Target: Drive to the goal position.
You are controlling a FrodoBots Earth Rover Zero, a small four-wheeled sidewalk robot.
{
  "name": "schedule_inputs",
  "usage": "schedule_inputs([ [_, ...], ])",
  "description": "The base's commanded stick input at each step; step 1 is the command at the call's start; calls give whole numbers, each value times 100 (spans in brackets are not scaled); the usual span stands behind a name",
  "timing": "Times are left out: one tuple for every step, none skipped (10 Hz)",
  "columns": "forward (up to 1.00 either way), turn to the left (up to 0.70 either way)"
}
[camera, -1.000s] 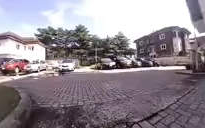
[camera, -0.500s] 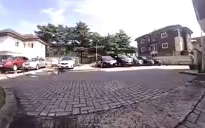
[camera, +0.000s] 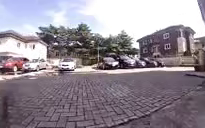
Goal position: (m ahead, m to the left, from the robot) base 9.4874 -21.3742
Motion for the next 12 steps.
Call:
schedule_inputs([
  [69, -35],
  [69, -29],
  [69, -17],
  [69, -4],
  [69, -25],
  [69, -33],
  [69, -16],
  [69, -4],
  [69, 3],
  [69, 3],
  [69, 3],
  [69, 3],
])
